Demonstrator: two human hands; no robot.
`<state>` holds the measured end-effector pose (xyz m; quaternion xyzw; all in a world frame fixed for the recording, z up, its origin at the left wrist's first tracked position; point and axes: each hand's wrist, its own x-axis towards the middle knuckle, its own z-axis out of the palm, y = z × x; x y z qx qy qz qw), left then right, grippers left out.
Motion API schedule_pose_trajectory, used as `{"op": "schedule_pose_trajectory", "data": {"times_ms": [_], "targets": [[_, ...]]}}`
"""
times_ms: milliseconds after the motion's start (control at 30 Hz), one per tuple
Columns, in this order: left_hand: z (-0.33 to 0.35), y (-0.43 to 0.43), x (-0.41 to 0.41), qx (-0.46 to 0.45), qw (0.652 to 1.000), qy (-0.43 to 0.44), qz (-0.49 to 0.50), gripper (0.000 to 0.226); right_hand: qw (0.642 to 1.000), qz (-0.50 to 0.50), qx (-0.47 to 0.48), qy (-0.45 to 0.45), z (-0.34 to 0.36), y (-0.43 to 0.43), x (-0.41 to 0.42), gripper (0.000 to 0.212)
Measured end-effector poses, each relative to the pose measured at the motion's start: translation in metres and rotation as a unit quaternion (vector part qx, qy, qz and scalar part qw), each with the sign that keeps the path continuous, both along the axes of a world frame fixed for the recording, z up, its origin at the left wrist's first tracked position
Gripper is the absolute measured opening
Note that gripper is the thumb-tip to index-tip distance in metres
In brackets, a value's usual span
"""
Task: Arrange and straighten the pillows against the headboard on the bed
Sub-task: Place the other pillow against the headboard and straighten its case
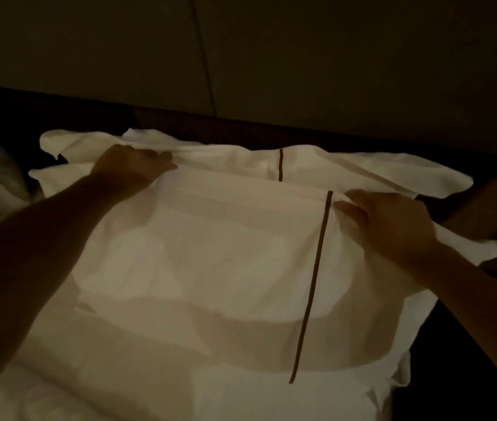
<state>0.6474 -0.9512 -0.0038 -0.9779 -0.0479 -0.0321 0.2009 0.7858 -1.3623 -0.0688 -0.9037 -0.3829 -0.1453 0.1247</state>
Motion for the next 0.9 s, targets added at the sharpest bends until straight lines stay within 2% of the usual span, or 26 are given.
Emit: {"op": "schedule_pose_trajectory", "data": {"times_ms": [33, 100, 200, 300, 433, 533, 633, 800, 900], "targets": [[-0.001, 0.002, -0.001, 0.006, 0.999, -0.038, -0.029, 0.012, 1.000, 0.010, 0.010, -0.016, 0.000, -0.002, 0.003, 0.047], [-0.004, 0.007, 0.001, 0.081, 0.991, -0.064, -0.081, 0.022, 0.999, 0.021, 0.019, -0.028, 0.001, -0.004, 0.007, 0.043], [0.006, -0.001, 0.007, 0.084, 0.990, -0.076, -0.088, 0.022, 0.999, 0.044, 0.023, -0.016, 0.003, -0.003, 0.010, 0.052], [0.013, -0.008, 0.009, 0.091, 0.994, -0.057, -0.037, 0.021, 0.999, 0.048, 0.018, -0.016, 0.011, -0.001, 0.015, 0.058], [0.010, -0.031, 0.006, 0.025, 0.996, -0.039, 0.073, 0.023, 0.998, 0.036, 0.042, -0.018, 0.019, -0.005, 0.020, 0.067], [0.010, -0.050, 0.003, -0.047, 0.987, -0.025, 0.150, 0.028, 1.000, 0.020, 0.011, -0.018, 0.039, -0.004, 0.032, 0.059], [0.018, -0.059, -0.009, -0.089, 0.978, -0.007, 0.189, 0.033, 0.998, 0.048, -0.019, -0.023, 0.061, -0.004, 0.039, 0.054], [0.063, -0.070, -0.047, -0.078, 0.971, 0.026, 0.225, 0.047, 0.993, -0.017, -0.110, 0.051, 0.084, -0.008, 0.023, 0.048], [0.087, -0.090, -0.088, -0.071, 0.962, 0.047, 0.259, 0.050, 0.994, -0.023, -0.097, 0.032, 0.105, -0.017, 0.002, 0.037]]}}
